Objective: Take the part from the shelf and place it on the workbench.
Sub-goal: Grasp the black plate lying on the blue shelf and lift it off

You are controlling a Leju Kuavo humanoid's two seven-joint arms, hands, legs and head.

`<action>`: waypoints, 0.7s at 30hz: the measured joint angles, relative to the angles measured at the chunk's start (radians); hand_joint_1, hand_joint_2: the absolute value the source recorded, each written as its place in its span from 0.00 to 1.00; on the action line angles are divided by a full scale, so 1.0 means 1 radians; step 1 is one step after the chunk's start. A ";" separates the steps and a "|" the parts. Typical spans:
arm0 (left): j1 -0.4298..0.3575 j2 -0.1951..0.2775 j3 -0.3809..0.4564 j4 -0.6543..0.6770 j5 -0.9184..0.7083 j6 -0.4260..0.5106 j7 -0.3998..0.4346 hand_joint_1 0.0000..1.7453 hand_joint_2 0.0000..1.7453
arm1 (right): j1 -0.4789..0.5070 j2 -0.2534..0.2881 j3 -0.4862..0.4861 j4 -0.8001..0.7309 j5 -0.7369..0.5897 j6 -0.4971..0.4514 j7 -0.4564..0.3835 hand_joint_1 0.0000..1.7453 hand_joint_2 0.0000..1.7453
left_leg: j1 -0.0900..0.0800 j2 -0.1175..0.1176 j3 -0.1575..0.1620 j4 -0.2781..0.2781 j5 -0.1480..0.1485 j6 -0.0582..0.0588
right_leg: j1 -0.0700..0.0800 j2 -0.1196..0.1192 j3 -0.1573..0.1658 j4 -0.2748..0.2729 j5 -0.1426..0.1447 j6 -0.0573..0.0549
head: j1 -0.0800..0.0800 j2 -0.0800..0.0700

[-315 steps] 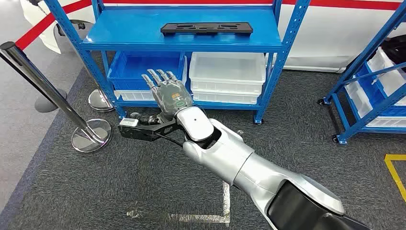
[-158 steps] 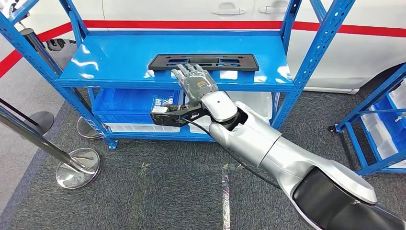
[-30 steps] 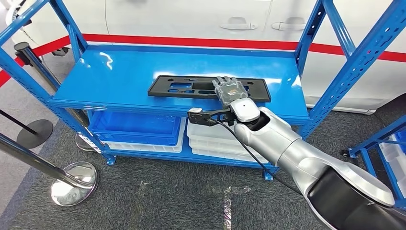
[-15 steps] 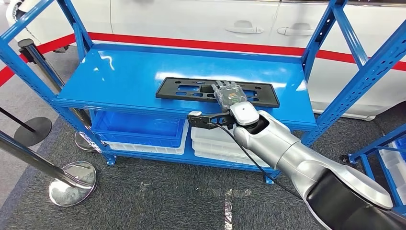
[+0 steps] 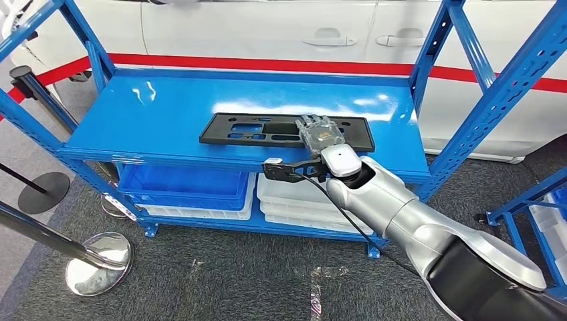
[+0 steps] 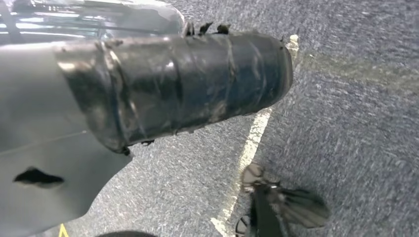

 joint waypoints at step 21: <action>-0.003 -0.002 0.000 0.000 -0.005 -0.008 -0.006 0.00 0.00 | 0.008 0.009 0.000 0.029 0.021 -0.001 -0.006 0.00 1.00 | -0.009 -0.008 0.110 -0.191 0.036 0.030 | 0.010 -0.001 -0.017 0.001 0.010 0.023 | 0.005 0.000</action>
